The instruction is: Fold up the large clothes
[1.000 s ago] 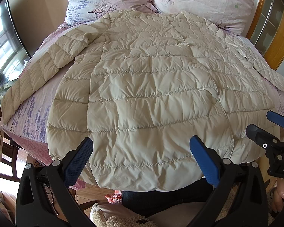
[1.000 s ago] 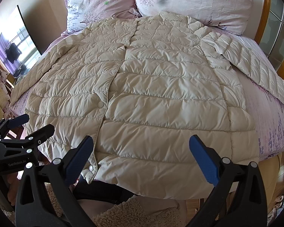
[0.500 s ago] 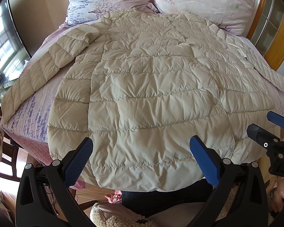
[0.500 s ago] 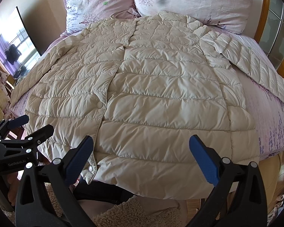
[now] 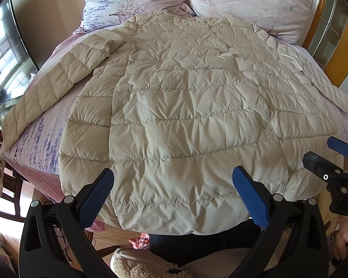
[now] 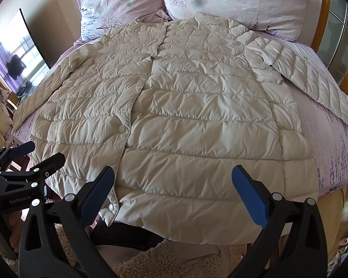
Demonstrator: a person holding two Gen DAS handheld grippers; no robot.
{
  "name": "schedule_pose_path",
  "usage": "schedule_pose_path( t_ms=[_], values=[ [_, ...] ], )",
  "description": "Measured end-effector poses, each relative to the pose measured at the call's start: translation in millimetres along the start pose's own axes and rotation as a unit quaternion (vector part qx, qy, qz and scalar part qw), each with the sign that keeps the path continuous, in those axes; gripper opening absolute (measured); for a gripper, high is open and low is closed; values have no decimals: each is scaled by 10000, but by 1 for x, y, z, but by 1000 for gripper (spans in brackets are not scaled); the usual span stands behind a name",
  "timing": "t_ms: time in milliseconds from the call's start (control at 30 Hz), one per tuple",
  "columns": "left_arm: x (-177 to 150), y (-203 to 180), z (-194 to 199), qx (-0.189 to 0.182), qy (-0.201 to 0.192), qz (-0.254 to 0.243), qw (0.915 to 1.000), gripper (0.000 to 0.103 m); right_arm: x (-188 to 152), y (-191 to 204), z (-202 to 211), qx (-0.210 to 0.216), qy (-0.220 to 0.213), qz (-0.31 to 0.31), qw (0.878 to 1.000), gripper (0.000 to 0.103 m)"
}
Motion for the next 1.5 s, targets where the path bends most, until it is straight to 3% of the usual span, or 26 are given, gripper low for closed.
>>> schedule_pose_path(
  t_ms=[1500],
  values=[
    [0, 0, 0, -2, 1, 7, 10000, 102, 1, -3, -3, 180, -42, -290, 9994, 101]
  ],
)
Point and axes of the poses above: each gripper's, at about its wrist camera, not at the fingertips, and z roughly against the way its jaws point, y to its left, x to its top, the point moved 4 cm from there along -z, roughly the way its jaws point, and after that the axes turned 11 degrees about -z, right-handed, at the moved point
